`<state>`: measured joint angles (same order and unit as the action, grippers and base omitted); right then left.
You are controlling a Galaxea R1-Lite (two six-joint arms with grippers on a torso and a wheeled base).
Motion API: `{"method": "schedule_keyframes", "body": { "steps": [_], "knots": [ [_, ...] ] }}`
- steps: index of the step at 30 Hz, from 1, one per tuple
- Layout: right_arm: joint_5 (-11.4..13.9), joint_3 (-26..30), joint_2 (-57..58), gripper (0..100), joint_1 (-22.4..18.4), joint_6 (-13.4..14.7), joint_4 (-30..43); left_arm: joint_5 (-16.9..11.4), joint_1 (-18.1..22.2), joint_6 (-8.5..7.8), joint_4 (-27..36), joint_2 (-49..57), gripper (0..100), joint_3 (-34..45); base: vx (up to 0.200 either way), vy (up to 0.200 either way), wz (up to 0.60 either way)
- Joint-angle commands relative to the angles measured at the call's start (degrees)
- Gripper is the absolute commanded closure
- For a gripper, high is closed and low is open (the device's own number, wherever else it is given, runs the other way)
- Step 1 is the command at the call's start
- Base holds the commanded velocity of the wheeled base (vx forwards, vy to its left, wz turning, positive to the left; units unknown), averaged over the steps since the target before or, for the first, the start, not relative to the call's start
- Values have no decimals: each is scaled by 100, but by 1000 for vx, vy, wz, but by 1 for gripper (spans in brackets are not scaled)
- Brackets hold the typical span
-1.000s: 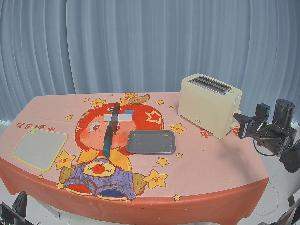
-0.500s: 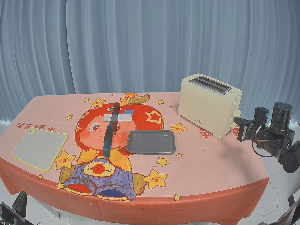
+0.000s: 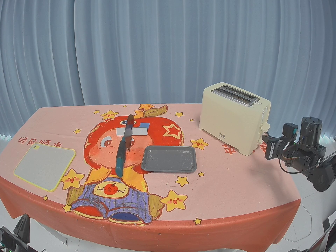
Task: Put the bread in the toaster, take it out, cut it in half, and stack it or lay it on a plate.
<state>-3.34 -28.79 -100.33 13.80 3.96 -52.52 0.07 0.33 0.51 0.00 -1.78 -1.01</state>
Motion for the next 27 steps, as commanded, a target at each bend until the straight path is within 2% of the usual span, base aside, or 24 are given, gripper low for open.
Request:
{"method": "schedule_keyframes", "body": {
  "steps": [1, 27],
  "knots": [
    [0, -21, -154, 100, -53, -1, -4, 1, 2, 2, 0, -7, 100, 101, 0, 0, 0],
    [-9, -232, -523, 100, -343, 8, -13, 1, 2, 2, 0, -7, 100, 101, 0, 0, 0]
  ]
}}
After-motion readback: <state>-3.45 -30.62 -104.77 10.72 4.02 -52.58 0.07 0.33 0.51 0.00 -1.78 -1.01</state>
